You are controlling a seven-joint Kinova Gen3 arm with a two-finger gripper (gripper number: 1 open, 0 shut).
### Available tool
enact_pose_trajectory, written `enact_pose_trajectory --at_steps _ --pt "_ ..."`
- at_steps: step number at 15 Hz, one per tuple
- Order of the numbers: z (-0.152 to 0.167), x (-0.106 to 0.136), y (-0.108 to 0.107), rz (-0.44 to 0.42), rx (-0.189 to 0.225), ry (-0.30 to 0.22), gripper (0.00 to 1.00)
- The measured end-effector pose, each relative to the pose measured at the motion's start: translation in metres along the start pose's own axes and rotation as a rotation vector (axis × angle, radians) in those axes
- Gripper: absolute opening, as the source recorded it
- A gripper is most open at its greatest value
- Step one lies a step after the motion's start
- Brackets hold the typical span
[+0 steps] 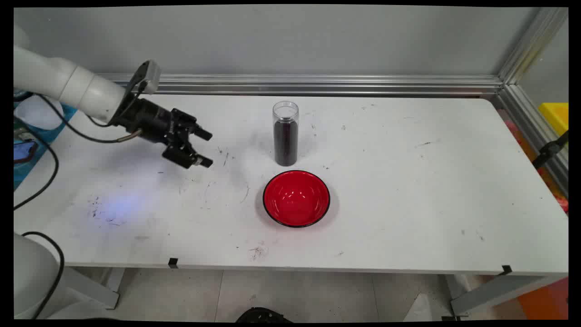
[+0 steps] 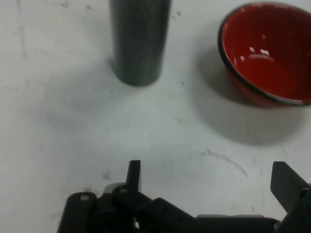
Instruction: Pick up the black seasoning powder from the table
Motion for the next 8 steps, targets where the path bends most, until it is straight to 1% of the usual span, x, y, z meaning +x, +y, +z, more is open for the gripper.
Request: enact_pose_trajectory --at_steps 5,8 --pt "0.023 0.028 -0.010 0.005 0.016 0.066 1.00" --pt "0.042 0.035 -0.016 0.021 0.026 0.097 1.00"
